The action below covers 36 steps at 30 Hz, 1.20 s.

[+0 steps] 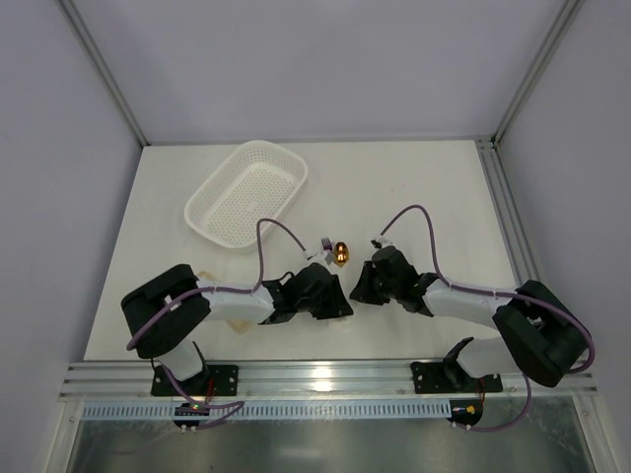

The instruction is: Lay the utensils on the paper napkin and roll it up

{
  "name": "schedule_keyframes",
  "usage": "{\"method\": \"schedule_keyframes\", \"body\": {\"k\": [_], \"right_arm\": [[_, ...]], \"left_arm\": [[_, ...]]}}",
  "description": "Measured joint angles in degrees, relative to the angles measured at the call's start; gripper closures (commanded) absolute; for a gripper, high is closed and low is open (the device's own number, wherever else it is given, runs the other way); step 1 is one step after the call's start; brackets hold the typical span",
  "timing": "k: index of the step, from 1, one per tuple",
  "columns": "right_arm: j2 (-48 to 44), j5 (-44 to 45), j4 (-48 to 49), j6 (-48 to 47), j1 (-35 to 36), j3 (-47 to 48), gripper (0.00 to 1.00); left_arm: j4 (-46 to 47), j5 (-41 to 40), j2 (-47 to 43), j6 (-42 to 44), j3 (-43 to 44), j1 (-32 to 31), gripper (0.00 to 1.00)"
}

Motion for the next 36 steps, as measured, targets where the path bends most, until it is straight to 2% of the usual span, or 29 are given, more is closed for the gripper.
{"method": "schedule_keyframes", "body": {"k": [2,4,6,11,17,23,36], "right_arm": [[-0.92,-0.17,-3.74,-1.55,-0.09,1.25,0.75],[-1.62,-0.46,-8.94,-3.78,-0.76,3.54,0.66],[-1.73,-1.09,-13.05,-6.43,-2.19,6.29,0.62],[-0.63,-4.9,-17.2,-13.25,-8.31,13.75,0.53],[7.17,-11.21,-17.55,-19.47,-10.49,18.97,0.5],[13.14,-13.49,-18.29,-21.92,-10.51,20.2,0.5],[16.94,-16.22,-16.65,-23.69,-10.49,22.14,0.51]], "left_arm": [[1.4,0.07,0.0,-0.44,-0.85,-0.02,0.69],[2.73,0.22,-0.04,-0.76,-1.64,-0.02,0.69],[3.56,0.2,-0.13,-1.14,-2.16,-0.02,0.69],[4.98,0.22,-0.24,-1.44,-3.02,-0.02,0.69],[5.64,0.39,-0.26,-1.42,-3.37,0.0,0.69],[5.66,0.7,-0.48,-1.42,-3.58,0.0,0.69],[7.93,1.44,-1.86,-1.75,-6.4,-0.07,0.69]]}}
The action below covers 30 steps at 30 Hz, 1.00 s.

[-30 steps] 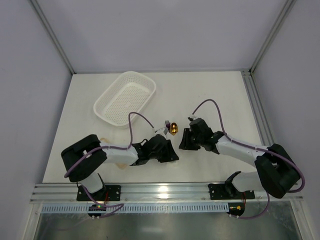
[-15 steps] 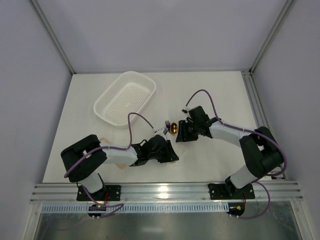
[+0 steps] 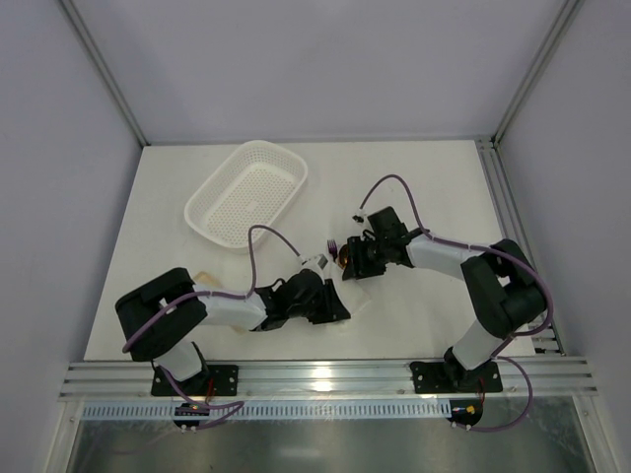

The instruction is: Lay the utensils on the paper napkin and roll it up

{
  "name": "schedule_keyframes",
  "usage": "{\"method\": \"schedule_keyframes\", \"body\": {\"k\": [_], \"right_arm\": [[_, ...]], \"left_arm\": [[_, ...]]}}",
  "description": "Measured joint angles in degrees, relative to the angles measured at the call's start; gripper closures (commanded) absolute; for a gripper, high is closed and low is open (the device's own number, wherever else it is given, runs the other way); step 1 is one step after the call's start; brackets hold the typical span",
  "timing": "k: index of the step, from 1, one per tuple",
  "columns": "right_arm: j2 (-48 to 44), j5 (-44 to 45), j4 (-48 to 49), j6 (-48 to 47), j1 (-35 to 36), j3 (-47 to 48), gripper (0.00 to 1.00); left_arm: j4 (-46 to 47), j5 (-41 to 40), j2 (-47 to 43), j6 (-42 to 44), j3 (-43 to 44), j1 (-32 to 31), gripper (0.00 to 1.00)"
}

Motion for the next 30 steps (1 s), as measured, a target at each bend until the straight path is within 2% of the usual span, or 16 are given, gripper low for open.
{"method": "schedule_keyframes", "body": {"k": [13,22,26,30], "right_arm": [[0.13,-0.72,5.09,0.26,2.03,-1.75,0.55],[0.17,-1.11,6.78,0.74,2.14,-3.19,0.77],[0.63,-1.86,6.95,1.14,2.14,-3.21,0.9],[0.63,-2.56,7.04,1.36,2.23,-3.23,0.96]], "left_arm": [[0.96,0.09,-0.11,-0.24,-0.59,-0.17,0.69],[0.94,0.07,-0.11,-1.09,-0.68,-0.5,0.69],[0.85,-0.07,-0.5,-1.27,-0.87,-0.63,0.69],[-0.96,-0.63,-1.77,-1.53,-0.94,-0.81,0.63]]}}
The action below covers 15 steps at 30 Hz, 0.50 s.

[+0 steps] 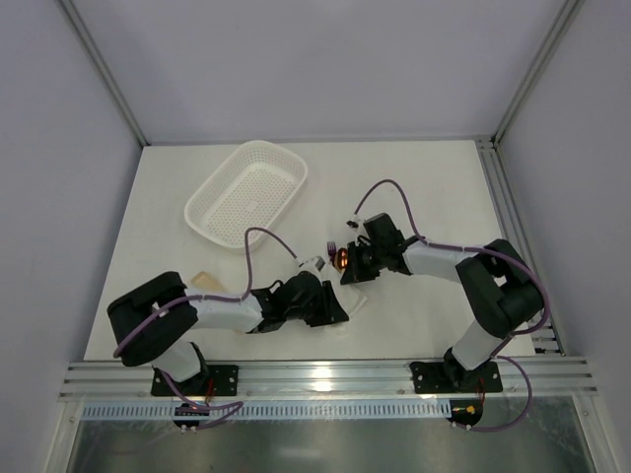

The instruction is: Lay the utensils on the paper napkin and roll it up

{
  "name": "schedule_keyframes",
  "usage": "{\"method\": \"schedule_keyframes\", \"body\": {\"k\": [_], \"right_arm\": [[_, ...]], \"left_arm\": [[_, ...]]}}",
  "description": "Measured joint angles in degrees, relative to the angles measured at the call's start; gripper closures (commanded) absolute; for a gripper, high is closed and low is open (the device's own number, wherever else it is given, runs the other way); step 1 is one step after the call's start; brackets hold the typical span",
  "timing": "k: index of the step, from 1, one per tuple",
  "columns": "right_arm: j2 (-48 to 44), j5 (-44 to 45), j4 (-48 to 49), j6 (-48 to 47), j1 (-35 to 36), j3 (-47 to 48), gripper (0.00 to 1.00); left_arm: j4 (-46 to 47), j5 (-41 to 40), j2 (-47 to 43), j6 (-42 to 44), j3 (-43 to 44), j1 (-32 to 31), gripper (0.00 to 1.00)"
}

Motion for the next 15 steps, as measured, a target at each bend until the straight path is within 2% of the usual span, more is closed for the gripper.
{"method": "schedule_keyframes", "body": {"k": [2,4,6,11,15], "right_arm": [[0.0,-0.11,0.02,0.07,0.0,-0.02,0.96],[0.0,-0.22,0.42,0.07,0.0,-0.22,0.96],[-0.07,-0.57,1.29,0.13,-0.07,-0.7,0.96],[-0.17,-1.11,3.02,0.24,-0.11,-1.44,0.96],[-0.17,-1.49,4.24,0.24,-0.11,-1.88,0.96]], "left_arm": [[-2.84,-0.55,-1.49,0.02,0.35,-0.04,0.56],[-8.59,-2.03,-3.61,0.26,2.19,-0.15,0.45],[-14.56,-3.72,-5.64,0.7,4.76,-0.15,0.39],[-25.2,-5.97,-9.35,3.26,12.44,1.75,0.37],[-27.34,-4.04,-9.31,5.49,13.07,6.99,0.38]]}}
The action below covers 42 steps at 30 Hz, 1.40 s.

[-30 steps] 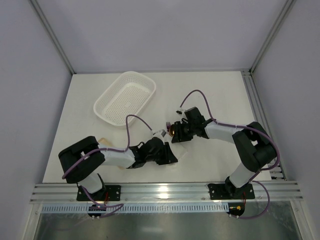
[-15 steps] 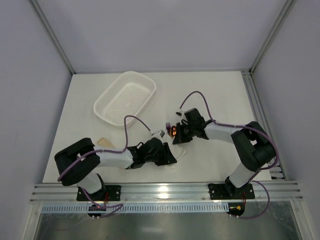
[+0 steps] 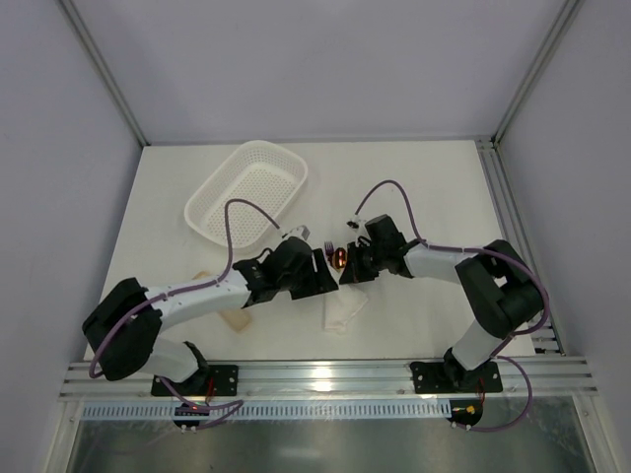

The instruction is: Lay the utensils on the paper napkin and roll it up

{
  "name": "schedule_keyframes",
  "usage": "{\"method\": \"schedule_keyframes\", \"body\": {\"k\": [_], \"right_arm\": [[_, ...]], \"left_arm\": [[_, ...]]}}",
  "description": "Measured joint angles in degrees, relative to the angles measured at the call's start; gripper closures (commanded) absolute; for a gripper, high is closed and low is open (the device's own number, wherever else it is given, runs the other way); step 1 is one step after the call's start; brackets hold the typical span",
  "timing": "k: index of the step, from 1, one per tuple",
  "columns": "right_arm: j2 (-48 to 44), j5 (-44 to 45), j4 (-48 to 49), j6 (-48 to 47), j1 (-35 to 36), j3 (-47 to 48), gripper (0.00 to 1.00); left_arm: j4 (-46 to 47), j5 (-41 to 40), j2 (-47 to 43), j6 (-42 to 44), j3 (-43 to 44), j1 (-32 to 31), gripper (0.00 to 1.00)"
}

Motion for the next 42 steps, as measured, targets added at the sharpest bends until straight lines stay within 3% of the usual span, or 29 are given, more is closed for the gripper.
{"method": "schedule_keyframes", "body": {"k": [6,29,42], "right_arm": [[-0.96,0.83,0.7,-0.13,0.0,-0.63,0.96],[-11.58,4.7,-4.74,-2.43,0.07,-2.4,0.96],[-17.29,3.82,-6.14,-3.72,0.07,-2.45,0.96]], "left_arm": [[0.04,6.21,0.92,1.95,-3.67,7.58,0.38],[4.66,19.54,-0.09,4.74,-4.9,13.29,0.35],[19.8,26.36,1.53,6.86,-7.87,14.97,0.32]]}}
